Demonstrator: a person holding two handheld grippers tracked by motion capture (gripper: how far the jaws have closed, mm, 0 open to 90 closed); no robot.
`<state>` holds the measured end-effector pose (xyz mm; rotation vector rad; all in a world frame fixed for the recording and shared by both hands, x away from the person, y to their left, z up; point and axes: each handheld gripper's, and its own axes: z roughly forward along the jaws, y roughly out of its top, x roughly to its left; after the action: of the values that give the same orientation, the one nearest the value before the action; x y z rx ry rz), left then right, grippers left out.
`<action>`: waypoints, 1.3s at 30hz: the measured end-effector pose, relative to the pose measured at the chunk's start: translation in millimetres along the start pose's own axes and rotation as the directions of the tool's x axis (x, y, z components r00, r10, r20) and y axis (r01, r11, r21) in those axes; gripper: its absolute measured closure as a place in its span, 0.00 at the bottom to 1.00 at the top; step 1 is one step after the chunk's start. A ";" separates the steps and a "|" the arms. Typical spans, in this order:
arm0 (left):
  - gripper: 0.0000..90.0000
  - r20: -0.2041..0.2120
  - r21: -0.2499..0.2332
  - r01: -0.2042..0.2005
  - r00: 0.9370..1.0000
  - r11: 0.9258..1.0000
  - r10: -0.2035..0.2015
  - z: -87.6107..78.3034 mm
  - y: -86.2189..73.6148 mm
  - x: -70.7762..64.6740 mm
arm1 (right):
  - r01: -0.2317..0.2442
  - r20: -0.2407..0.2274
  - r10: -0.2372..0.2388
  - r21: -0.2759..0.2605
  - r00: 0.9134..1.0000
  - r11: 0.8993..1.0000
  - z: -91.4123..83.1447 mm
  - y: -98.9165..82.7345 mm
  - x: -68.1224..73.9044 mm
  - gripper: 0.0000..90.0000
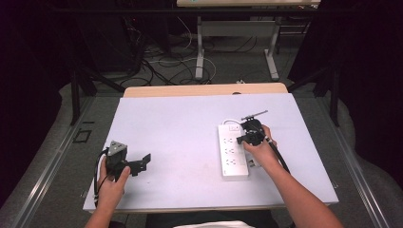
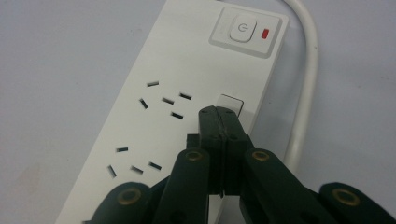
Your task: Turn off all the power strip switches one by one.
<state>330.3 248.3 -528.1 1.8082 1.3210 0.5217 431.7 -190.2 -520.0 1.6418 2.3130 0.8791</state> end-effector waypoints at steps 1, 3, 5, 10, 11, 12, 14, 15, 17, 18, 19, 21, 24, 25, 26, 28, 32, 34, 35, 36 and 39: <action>0.00 0.000 0.002 -0.003 1.000 1.000 0.003 -0.1 0.0 0.1 | 0.000 0.001 0.000 0.000 1.000 1.000 -0.1 -0.1 0.2 1.00; 0.00 0.000 0.003 -0.004 1.000 1.000 0.004 -0.1 0.0 0.2 | -0.001 0.002 0.001 -0.003 1.000 1.000 0.1 -0.2 0.8 1.00; 0.00 0.000 0.002 -0.003 1.000 1.000 0.003 -0.2 0.0 0.2 | -0.013 0.007 0.013 -0.005 1.000 1.000 0.2 -0.3 1.3 1.00; 0.00 -0.001 0.001 -0.004 1.000 1.000 0.004 -0.1 0.0 0.7 | -0.010 -0.013 0.009 -0.017 1.000 1.000 0.4 -1.1 -1.0 1.00; 0.00 -0.001 0.002 -0.004 1.000 1.000 0.004 -0.1 0.0 0.8 | -0.010 -0.016 0.009 -0.030 1.000 1.000 1.2 -1.3 -1.1 1.00; 0.00 -0.001 0.002 -0.005 1.000 1.000 0.005 -0.2 0.0 1.1 | -0.007 -0.005 0.007 -0.011 1.000 1.000 0.0 -0.8 -0.8 1.00; 0.00 -0.002 0.005 -0.006 1.000 1.000 0.006 -0.5 0.1 1.2 | -0.006 -0.006 0.006 -0.010 1.000 1.000 0.0 -0.7 -0.7 1.00; 0.00 -0.002 0.005 -0.005 1.000 1.000 0.005 -0.5 0.1 1.2 | -0.002 0.004 0.002 -0.011 1.000 1.000 0.0 -0.8 -0.4 1.00; 0.00 -0.002 0.004 -0.004 1.000 1.000 0.004 -0.3 -0.2 1.0 | -0.015 0.009 0.015 -0.010 1.000 1.000 -0.1 -0.6 1.1 1.00; 0.00 -0.002 0.004 -0.004 1.000 1.000 0.004 -0.3 -0.2 0.9 | -0.013 0.007 0.013 -0.010 1.000 1.000 -0.5 -0.8 0.9 1.00; 0.00 -0.002 0.004 -0.004 1.000 1.000 0.004 -0.3 -0.2 0.9 | -0.011 0.014 0.011 -0.015 1.000 1.000 -0.5 -1.4 0.5 1.00; 0.00 -0.001 0.005 -0.006 1.000 1.000 0.006 -0.5 0.0 1.3 | -0.002 0.010 0.002 -0.016 1.000 1.000 -0.9 -1.9 -0.9 1.00; 0.00 -0.002 0.005 -0.006 1.000 1.000 0.006 -0.6 0.0 1.4 | -0.013 0.004 0.013 -0.014 1.000 1.000 -3.0 -2.7 0.0 1.00; 0.00 -0.002 0.005 -0.006 1.000 1.000 0.006 -0.6 0.0 1.3 | 0.007 0.003 -0.007 -0.015 1.000 1.000 -3.5 -3.2 -1.1 1.00; 0.00 -0.003 0.003 -0.006 1.000 1.000 0.006 -0.5 0.0 1.1 | -0.004 -0.002 0.004 -0.022 1.000 1.000 -3.8 -3.3 0.4 1.00; 0.00 -0.001 0.002 -0.004 1.000 1.000 0.004 -0.4 0.0 0.9 | 0.003 -0.002 -0.003 -0.022 1.000 1.000 -6.0 -4.2 1.1 1.00; 0.00 -0.002 0.004 -0.005 1.000 1.000 0.005 -0.7 0.2 1.1 | 0.012 -0.005 -0.012 -0.018 1.000 1.000 -9.0 -6.6 2.6 1.00; 0.00 -0.003 0.005 -0.006 1.000 1.000 0.006 -0.9 0.2 1.2 | 0.003 -0.007 -0.003 -0.013 1.000 1.000 -9.6 -7.8 3.7 1.00; 0.00 -0.003 0.004 -0.007 1.000 1.000 0.008 -0.8 0.2 1.3 | 0.015 -0.007 -0.015 -0.020 1.000 1.000 -9.9 -9.0 3.0 1.00; 0.00 -0.002 0.003 -0.008 1.000 1.000 0.008 -0.7 0.2 1.2 | 0.024 -0.004 -0.024 -0.018 1.000 1.000 -10.3 -9.8 1.9 1.00; 0.00 -0.002 0.003 -0.007 1.000 1.000 0.007 -0.8 0.2 1.1 | 0.018 -0.008 -0.018 -0.017 1.000 1.000 -10.8 -12.1 1.9 1.00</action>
<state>330.3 249.6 -527.6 1.8159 1.3185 0.5258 416.3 -195.1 -517.6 1.6115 2.3152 0.9016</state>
